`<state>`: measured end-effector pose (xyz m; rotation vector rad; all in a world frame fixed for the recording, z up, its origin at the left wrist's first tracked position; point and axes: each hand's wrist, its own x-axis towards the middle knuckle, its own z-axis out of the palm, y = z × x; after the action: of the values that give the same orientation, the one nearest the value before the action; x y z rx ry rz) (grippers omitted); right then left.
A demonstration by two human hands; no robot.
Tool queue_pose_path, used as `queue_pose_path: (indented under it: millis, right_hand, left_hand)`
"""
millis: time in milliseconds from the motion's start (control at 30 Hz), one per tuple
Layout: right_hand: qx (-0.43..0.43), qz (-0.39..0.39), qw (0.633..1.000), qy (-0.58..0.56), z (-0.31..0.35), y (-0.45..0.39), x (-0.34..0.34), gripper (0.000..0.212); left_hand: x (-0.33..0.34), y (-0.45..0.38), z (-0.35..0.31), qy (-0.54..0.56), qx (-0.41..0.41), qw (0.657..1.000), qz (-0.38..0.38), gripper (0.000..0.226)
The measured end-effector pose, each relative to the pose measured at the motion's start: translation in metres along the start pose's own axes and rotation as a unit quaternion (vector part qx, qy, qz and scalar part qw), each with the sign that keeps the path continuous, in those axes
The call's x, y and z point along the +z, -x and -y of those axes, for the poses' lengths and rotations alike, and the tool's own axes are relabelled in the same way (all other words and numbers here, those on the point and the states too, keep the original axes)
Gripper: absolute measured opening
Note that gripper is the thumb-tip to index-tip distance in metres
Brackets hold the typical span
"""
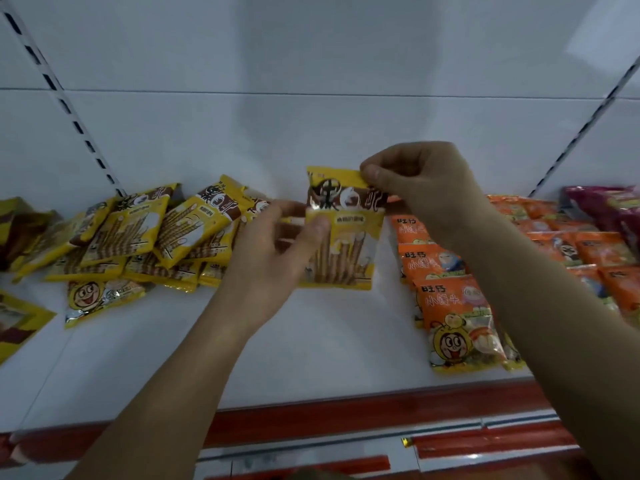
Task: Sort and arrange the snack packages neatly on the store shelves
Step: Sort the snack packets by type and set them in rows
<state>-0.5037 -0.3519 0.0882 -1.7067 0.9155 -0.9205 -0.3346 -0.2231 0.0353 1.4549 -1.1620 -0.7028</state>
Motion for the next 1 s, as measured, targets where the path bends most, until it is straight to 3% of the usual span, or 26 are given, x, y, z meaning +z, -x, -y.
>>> queue_pose_path:
  millis: [100, 167, 300, 433, 533, 733, 1000]
  right_hand:
    - [-0.014, -0.005, 1.0, 0.017, 0.001, -0.016, -0.012, 0.008]
    - [-0.059, 0.015, 0.99, 0.131, -0.004, -0.029, -0.017, 0.009]
    - [-0.186, 0.06, 0.891, 0.41, -0.014, -0.054, -0.019, 0.013]
    - [-0.216, 0.133, 0.816, 0.519, -0.023, -0.074, -0.01, 0.017]
    - [-0.221, 0.162, 0.777, 0.567, -0.031, -0.08, -0.007, 0.014]
    - [-0.19, 0.185, 0.734, 0.626, -0.052, -0.079, -0.007, 0.01]
    - [-0.181, 0.093, 0.731, 0.652, -0.06, -0.076, -0.001, 0.01]
  left_hand:
    - [0.004, 0.007, 0.005, -0.033, 0.005, 0.999, 0.016, 0.009]
    - [0.006, 0.006, 0.006, -0.056, 0.011, 0.998, -0.001, 0.012]
    - [0.013, -0.001, 0.007, -0.04, -0.019, 0.999, -0.027, 0.021]
    - [0.028, -0.009, 0.016, -0.1, -0.044, 0.994, -0.015, 0.014]
    - [0.039, -0.013, 0.022, -0.233, -0.028, 0.972, -0.005, 0.015]
    - [0.057, -0.028, 0.036, -0.382, 0.01, 0.923, 0.035, 0.028]
    - [0.063, -0.04, 0.044, -0.455, 0.035, 0.89, 0.022, 0.039]
